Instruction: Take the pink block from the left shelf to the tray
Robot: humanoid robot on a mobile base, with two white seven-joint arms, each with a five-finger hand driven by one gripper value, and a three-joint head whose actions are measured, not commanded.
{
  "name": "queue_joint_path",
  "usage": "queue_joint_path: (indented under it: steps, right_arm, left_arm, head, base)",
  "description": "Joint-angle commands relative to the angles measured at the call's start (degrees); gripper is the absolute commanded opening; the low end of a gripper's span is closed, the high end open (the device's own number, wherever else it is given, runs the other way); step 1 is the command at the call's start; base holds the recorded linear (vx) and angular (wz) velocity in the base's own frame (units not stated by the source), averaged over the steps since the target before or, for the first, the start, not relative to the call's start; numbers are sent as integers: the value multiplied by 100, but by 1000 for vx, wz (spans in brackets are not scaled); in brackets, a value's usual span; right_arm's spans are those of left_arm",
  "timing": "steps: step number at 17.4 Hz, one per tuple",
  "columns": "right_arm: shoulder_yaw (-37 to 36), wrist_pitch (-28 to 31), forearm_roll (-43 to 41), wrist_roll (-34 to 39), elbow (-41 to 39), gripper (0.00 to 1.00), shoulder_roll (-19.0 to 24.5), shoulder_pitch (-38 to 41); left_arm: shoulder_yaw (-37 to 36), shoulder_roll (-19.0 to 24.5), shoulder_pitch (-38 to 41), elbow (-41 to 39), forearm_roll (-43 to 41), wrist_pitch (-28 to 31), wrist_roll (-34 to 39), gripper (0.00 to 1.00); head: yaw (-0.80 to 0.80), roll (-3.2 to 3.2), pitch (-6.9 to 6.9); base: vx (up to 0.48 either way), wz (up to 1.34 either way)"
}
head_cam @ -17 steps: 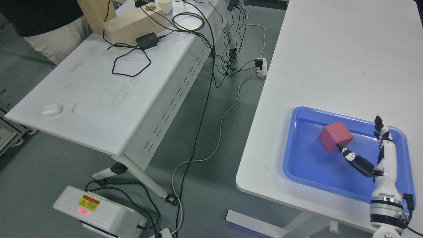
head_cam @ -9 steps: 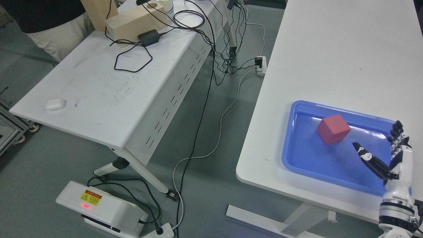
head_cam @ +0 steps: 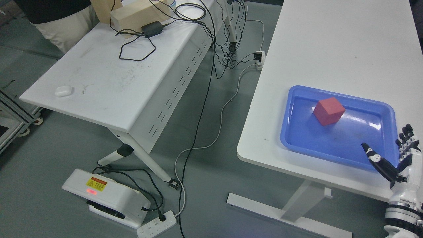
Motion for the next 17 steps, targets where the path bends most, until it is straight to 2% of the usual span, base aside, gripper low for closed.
queue_joint_path:
  steps: [1, 17]
  right_arm:
    - [-157, 8, -36, 4, 3, 100, -137, 16]
    - [-157, 8, -36, 12, 20, 100, -137, 34]
  left_arm:
    - [0, 100, 52, 0, -9, -5, -3, 100]
    - [0, 100, 52, 0, -9, -5, -3, 100]
  head:
    - [0, 0, 0]
    - [0, 0, 0]
  base:
    - [-124, -20]
    - [-83, -154]
